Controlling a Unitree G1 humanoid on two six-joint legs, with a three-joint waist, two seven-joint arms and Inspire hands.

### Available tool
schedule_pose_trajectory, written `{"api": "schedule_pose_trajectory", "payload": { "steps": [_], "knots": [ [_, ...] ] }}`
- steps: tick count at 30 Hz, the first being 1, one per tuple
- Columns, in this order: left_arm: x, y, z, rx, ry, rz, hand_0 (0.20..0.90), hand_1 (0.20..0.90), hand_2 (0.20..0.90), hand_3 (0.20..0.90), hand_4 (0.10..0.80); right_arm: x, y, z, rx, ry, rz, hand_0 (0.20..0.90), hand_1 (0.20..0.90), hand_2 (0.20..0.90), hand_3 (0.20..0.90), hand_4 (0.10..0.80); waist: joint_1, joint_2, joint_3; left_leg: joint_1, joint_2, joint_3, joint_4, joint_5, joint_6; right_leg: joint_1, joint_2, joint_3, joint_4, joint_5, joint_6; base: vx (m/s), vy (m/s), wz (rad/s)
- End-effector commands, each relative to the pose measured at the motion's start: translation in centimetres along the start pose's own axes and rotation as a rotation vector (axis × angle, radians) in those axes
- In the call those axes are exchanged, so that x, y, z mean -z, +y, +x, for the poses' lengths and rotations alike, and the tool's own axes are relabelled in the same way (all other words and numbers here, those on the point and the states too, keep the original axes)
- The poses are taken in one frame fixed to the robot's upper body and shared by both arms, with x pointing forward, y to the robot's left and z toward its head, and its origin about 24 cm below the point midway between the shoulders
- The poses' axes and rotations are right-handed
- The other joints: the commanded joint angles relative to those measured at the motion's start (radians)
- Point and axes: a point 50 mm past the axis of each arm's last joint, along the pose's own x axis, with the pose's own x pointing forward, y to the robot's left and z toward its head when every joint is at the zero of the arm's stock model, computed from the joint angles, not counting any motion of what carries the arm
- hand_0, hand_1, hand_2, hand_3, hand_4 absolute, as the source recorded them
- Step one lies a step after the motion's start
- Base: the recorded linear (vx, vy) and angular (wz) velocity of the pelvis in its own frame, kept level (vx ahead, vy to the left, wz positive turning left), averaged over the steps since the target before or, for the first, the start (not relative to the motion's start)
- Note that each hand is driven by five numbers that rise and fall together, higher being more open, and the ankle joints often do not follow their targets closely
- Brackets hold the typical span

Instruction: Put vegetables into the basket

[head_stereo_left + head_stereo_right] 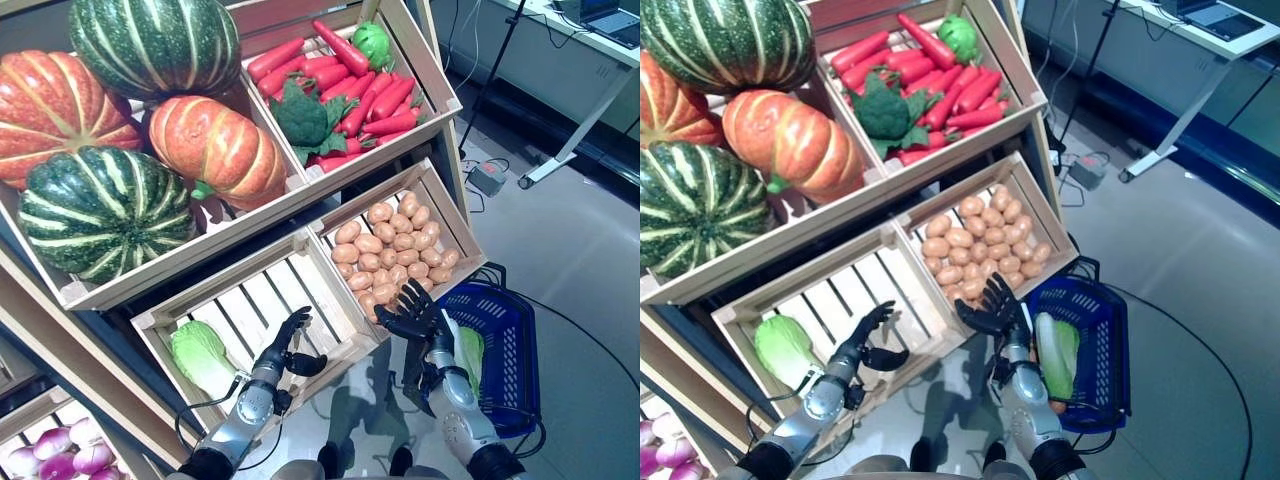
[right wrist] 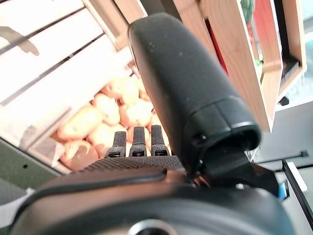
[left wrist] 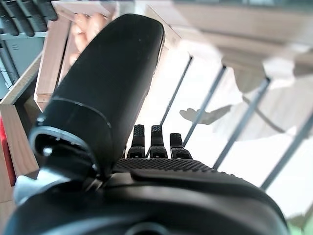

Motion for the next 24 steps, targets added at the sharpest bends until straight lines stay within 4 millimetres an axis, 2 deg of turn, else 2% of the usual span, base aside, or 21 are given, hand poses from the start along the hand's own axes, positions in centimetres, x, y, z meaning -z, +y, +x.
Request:
{"api": "schedule_pose_trajectory", "payload": {
  "steps": [1, 2, 6, 7, 9, 10, 12, 14, 17, 20, 22, 23, 24],
  "knots": [
    [-2.0, 1.8, 1.3, -0.024, -0.097, 0.131, 0.9, 0.9, 0.9, 0.9, 0.8, -2.4, 1.3, -0.1, -0.122, -0.158, -0.017, 0.9, 0.9, 0.9, 0.9, 0.8, -0.042, -0.007, -0.036, -0.036, -0.042, -0.074, -0.072, 0.044, 0.006, -0.062, 0.071, 0.218, 0.092, -0.068, -0.007, -0.004, -0.258, 0.97],
    [-2.0, 2.0, 1.4, -0.029, -0.098, 0.152, 0.9, 0.9, 0.9, 0.9, 0.8, -2.5, 1.0, -0.2, -0.127, -0.16, -0.024, 0.9, 0.9, 0.9, 0.9, 0.8, -0.052, -0.011, -0.03, -0.042, -0.048, -0.101, -0.061, 0.046, 0.003, -0.064, 0.086, 0.238, 0.103, -0.079, -0.017, -0.032, -0.231, 1.08],
    [-1.5, 3.0, 1.4, -0.081, -0.07, 0.181, 0.9, 0.9, 0.9, 0.9, 0.8, -3.2, 0.3, 0.3, -0.135, -0.151, -0.055, 0.9, 0.9, 0.9, 0.9, 0.8, -0.038, -0.01, -0.014, -0.063, -0.045, -0.121, -0.051, 0.063, -0.02, -0.057, 0.089, 0.202, 0.086, -0.094, -0.036, -0.059, -0.183, 0.88],
    [-1.5, 3.2, 1.3, -0.086, -0.074, 0.18, 0.9, 0.9, 0.9, 0.9, 0.8, -3.4, 0.0, 0.3, -0.122, -0.155, -0.062, 0.9, 0.9, 0.9, 0.9, 0.8, -0.039, -0.01, -0.008, -0.063, -0.039, -0.085, -0.035, 0.052, -0.028, -0.044, 0.086, 0.185, 0.078, -0.1, -0.039, -0.014, -0.087, 0.49],
    [-2.1, 3.7, 1.4, -0.081, -0.1, 0.192, 0.9, 0.9, 0.9, 0.9, 0.8, -3.8, -1.4, 0.2, -0.052, -0.168, -0.067, 0.9, 0.9, 0.9, 0.9, 0.8, -0.054, -0.023, 0.005, -0.085, 0.003, 0.043, 0.034, 0.042, -0.067, -0.024, 0.066, 0.131, 0.058, -0.1, -0.052, -0.039, -0.059, 0.73],
    [-2.3, 3.7, 1.4, -0.079, -0.101, 0.189, 0.9, 0.9, 0.9, 0.9, 0.8, -4.0, -2.0, 0.3, -0.02, -0.169, -0.063, 0.9, 0.9, 0.9, 0.9, 0.8, -0.051, -0.031, 0.012, -0.106, 0.007, 0.031, 0.072, 0.041, -0.078, -0.015, 0.056, 0.121, 0.051, -0.089, -0.058, -0.043, -0.01, 1.08],
    [-1.7, 3.5, 0.9, -0.094, -0.081, 0.185, 0.9, 0.9, 0.9, 0.9, 0.8, -4.1, -2.6, 0.3, 0.003, -0.167, -0.056, 0.9, 0.9, 0.9, 0.9, 0.8, -0.043, -0.039, 0.014, -0.103, 0.025, 0.002, 0.082, 0.039, -0.077, -0.003, 0.043, 0.123, 0.043, -0.084, -0.064, 0.021, 0.051, 0.78],
    [-0.7, 3.6, 0.3, -0.114, -0.066, 0.207, 0.9, 0.9, 0.9, 0.9, 0.8, -4.1, -2.9, 0.0, 0.008, -0.172, -0.049, 0.9, 0.9, 0.9, 0.9, 0.8, -0.049, -0.045, 0.007, -0.081, 0.063, 0.013, 0.072, 0.047, -0.079, 0.007, 0.029, 0.125, 0.046, -0.09, -0.071, 0.091, 0.141, 0.16],
    [-0.3, 4.1, -0.2, -0.144, -0.071, 0.261, 0.9, 0.9, 0.9, 0.9, 0.8, -4.2, -3.1, -0.6, 0.015, -0.179, -0.058, 0.9, 0.9, 0.9, 0.9, 0.8, -0.066, -0.04, 0.0, -0.058, 0.103, 0.021, 0.056, 0.059, -0.081, -0.005, 0.008, 0.134, 0.097, -0.12, -0.074, 0.112, 0.274, 0.0],
    [-1.3, 5.0, 0.0, -0.168, -0.132, 0.316, 0.9, 0.9, 0.9, 0.9, 0.8, -4.5, -3.8, -0.7, 0.047, -0.193, -0.062, 0.9, 0.9, 0.9, 0.9, 0.8, -0.081, -0.018, 0.006, -0.05, 0.12, 0.012, 0.043, 0.059, -0.094, -0.034, -0.017, 0.138, 0.16, -0.149, -0.065, 0.059, 0.415, 0.06],
    [-2.3, 5.4, 0.5, -0.173, -0.176, 0.333, 0.9, 0.9, 0.9, 0.9, 0.8, -4.9, -4.1, -0.5, 0.074, -0.212, -0.063, 0.9, 0.9, 0.9, 0.9, 0.8, -0.088, -0.002, 0.012, -0.045, 0.113, 0.028, 0.03, 0.053, -0.093, -0.047, -0.038, 0.128, 0.176, -0.151, -0.047, 0.045, 0.529, 0.06],
    [-3.2, 5.7, 1.0, -0.18, -0.206, 0.357, 0.9, 0.9, 0.9, 0.9, 0.8, -5.0, -4.4, -0.4, 0.12, -0.223, -0.06, 0.9, 0.9, 0.9, 0.9, 0.8, -0.095, 0.015, 0.017, -0.038, 0.093, 0.027, 0.007, 0.049, -0.085, -0.061, -0.06, 0.129, 0.192, -0.146, -0.024, 0.065, 0.481, 0.13],
    [-3.4, 5.7, 1.1, -0.179, -0.212, 0.364, 0.9, 0.9, 0.9, 0.9, 0.8, -5.0, -4.4, -0.4, 0.133, -0.224, -0.051, 0.9, 0.9, 0.9, 0.9, 0.8, -0.095, 0.017, 0.017, -0.041, 0.085, 0.021, 0.01, 0.046, -0.081, -0.065, -0.066, 0.132, 0.195, -0.141, -0.016, 0.072, 0.675, 0.09]
  ]
}}
